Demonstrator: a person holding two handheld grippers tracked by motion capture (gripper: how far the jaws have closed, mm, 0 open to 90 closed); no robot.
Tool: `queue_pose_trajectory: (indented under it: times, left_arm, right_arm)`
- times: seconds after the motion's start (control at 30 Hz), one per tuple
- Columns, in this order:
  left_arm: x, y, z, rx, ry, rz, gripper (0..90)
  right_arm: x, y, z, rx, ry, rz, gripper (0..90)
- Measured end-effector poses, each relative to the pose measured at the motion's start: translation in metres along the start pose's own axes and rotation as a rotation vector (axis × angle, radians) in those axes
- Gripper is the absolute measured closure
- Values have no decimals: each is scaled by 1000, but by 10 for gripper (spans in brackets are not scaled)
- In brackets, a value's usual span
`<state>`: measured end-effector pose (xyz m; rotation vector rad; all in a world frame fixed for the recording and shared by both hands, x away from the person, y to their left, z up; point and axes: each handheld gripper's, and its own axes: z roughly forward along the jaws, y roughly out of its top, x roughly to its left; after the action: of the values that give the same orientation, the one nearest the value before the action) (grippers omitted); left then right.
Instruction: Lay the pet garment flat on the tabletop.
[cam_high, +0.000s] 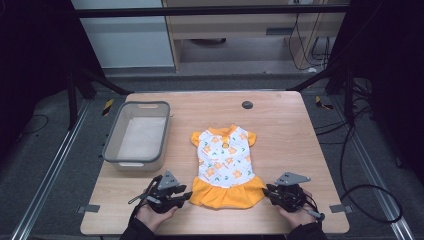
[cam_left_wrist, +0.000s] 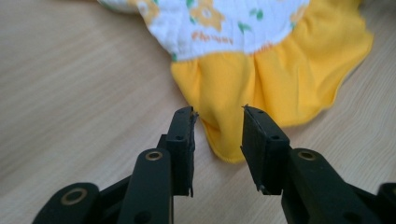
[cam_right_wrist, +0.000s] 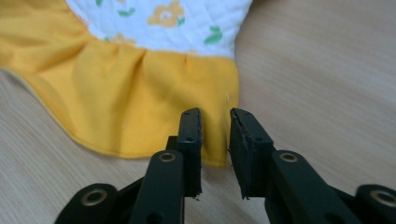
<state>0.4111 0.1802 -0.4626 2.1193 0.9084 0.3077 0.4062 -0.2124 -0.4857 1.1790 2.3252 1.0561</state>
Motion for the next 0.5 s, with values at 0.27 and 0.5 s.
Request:
queue_pose_trajectory:
  times: [0.27, 0.5]
  left_arm:
    - [-3, 19, 18, -39, -21, 19, 727]
    - [-16, 19, 59, 113, 7, 112, 773]
  right_arm:
    - [19, 13, -5, -116, 90, -4, 822]
    - [52, 22, 22, -99, 218, -48, 873]
